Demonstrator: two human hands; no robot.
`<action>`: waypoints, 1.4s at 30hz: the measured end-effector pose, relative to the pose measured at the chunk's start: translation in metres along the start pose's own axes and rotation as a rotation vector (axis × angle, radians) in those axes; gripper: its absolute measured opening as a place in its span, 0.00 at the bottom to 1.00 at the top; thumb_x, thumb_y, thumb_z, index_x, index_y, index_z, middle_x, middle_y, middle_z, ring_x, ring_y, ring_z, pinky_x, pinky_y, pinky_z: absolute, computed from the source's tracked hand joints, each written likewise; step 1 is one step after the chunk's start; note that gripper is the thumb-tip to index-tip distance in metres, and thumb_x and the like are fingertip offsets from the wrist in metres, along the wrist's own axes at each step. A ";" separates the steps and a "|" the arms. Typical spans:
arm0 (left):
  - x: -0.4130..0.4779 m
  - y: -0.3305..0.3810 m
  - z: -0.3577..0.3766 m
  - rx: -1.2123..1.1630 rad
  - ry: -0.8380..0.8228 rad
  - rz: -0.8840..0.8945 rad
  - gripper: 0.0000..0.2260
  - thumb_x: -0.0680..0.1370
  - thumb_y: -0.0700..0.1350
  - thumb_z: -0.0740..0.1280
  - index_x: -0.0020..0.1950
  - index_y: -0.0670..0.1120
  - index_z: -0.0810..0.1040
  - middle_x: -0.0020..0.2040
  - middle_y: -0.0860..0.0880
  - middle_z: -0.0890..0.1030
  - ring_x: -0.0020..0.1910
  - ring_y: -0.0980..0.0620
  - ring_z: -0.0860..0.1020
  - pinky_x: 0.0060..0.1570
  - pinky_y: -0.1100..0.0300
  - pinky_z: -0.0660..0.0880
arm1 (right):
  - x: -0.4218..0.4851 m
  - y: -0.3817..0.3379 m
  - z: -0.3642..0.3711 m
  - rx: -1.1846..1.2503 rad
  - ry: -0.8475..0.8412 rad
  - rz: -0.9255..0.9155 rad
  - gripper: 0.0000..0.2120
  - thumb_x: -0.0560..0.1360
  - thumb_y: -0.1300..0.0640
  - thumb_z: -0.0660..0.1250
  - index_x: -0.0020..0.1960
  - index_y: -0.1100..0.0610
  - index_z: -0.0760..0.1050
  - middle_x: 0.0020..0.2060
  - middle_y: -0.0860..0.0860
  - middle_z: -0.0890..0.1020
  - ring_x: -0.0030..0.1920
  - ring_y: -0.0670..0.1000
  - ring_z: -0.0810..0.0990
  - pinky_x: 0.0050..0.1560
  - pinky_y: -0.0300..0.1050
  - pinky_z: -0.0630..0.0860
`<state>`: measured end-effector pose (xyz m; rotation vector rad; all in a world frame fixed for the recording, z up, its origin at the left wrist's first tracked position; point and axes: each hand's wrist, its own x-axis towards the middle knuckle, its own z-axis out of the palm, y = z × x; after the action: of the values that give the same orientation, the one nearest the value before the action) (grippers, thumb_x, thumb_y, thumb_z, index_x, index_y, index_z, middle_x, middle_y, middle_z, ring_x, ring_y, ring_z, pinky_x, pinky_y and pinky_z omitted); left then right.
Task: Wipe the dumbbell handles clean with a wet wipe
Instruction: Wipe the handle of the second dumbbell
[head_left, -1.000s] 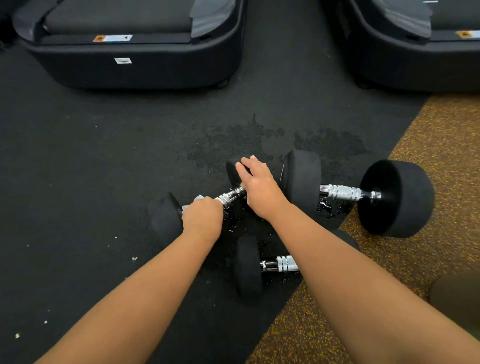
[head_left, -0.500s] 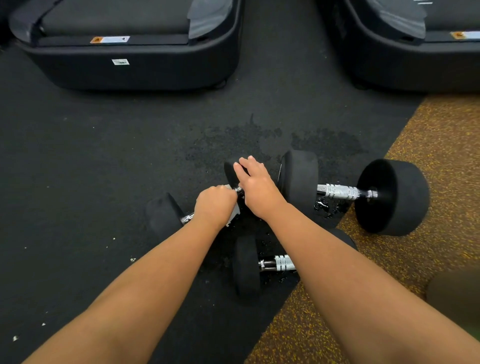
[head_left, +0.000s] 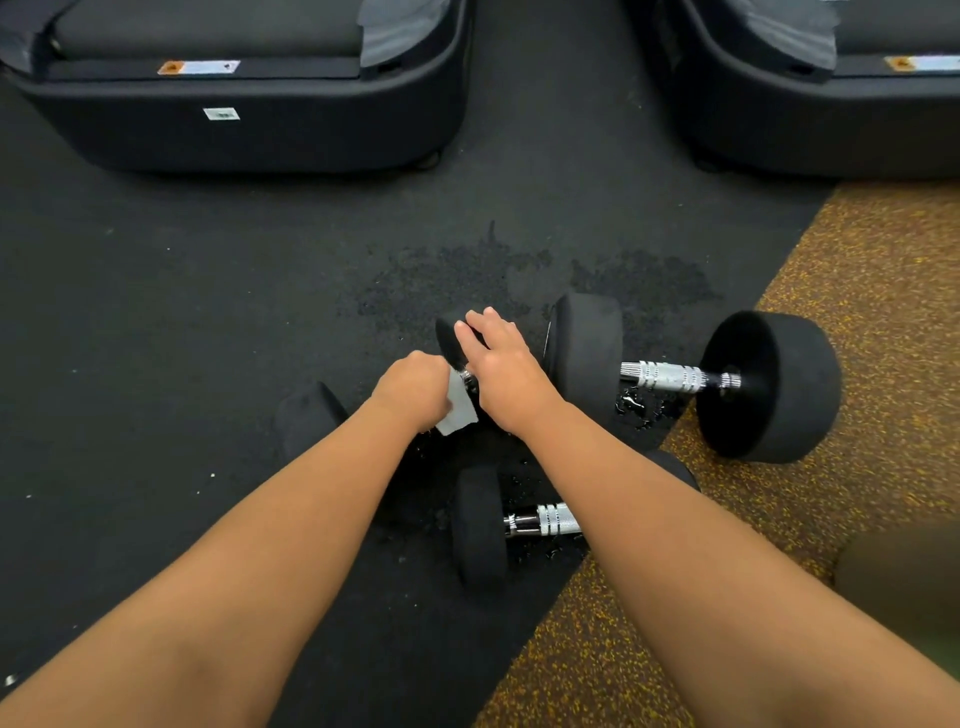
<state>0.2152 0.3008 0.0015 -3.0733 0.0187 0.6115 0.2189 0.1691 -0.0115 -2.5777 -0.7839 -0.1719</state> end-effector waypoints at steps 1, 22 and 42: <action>0.002 0.003 0.000 -0.008 -0.007 0.012 0.07 0.75 0.46 0.67 0.45 0.44 0.74 0.46 0.44 0.78 0.42 0.46 0.77 0.39 0.56 0.73 | 0.000 -0.001 -0.001 -0.002 -0.014 0.001 0.27 0.70 0.73 0.65 0.69 0.70 0.63 0.67 0.67 0.67 0.70 0.68 0.60 0.69 0.63 0.60; -0.003 -0.020 0.007 0.071 0.221 -0.087 0.08 0.78 0.41 0.62 0.51 0.41 0.80 0.51 0.44 0.78 0.51 0.43 0.78 0.43 0.54 0.74 | 0.000 -0.007 -0.009 -0.003 -0.023 0.011 0.25 0.69 0.73 0.66 0.66 0.71 0.67 0.64 0.67 0.70 0.67 0.69 0.65 0.65 0.62 0.64; -0.013 -0.006 0.019 0.046 0.287 0.190 0.10 0.76 0.42 0.66 0.56 0.44 0.81 0.48 0.46 0.72 0.46 0.48 0.74 0.40 0.55 0.75 | -0.004 -0.011 -0.028 -0.053 -0.169 0.010 0.29 0.74 0.69 0.62 0.73 0.66 0.57 0.72 0.62 0.59 0.73 0.62 0.54 0.72 0.53 0.56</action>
<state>0.1959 0.3075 -0.0112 -3.1066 0.3235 0.1644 0.2096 0.1631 0.0165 -2.6715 -0.8368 0.0286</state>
